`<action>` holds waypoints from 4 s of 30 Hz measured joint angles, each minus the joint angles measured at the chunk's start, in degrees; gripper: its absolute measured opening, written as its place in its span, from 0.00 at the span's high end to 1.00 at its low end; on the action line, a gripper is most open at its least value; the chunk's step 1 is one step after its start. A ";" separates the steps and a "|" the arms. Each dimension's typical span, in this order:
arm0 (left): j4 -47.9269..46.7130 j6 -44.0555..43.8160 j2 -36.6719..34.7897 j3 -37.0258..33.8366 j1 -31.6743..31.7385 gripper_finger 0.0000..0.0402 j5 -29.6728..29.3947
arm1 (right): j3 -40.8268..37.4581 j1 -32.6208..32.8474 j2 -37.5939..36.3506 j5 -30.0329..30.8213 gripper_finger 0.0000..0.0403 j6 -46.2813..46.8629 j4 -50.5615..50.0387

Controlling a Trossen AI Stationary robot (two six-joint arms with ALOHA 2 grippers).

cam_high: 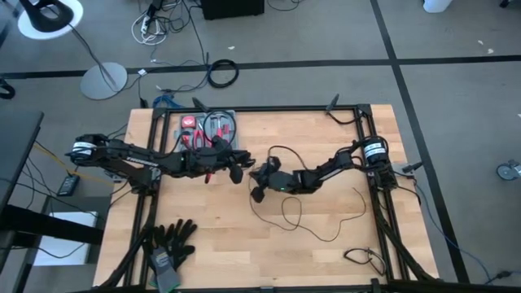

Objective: Coil cords
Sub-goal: Coil the black wire onto the spool

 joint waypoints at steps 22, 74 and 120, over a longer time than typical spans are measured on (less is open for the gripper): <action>-2.37 -0.35 -0.11 0.11 0.00 1.00 1.64 | 5.58 0.08 -1.69 3.65 1.00 -3.96 -15.61; -4.63 -3.54 4.40 0.19 0.83 1.00 -1.25 | 5.53 -3.78 -2.07 -18.78 1.00 -14.44 3.45; -13.66 -3.89 4.50 0.07 0.87 1.00 -9.99 | -15.37 13.37 -42.18 9.74 0.87 5.87 -45.68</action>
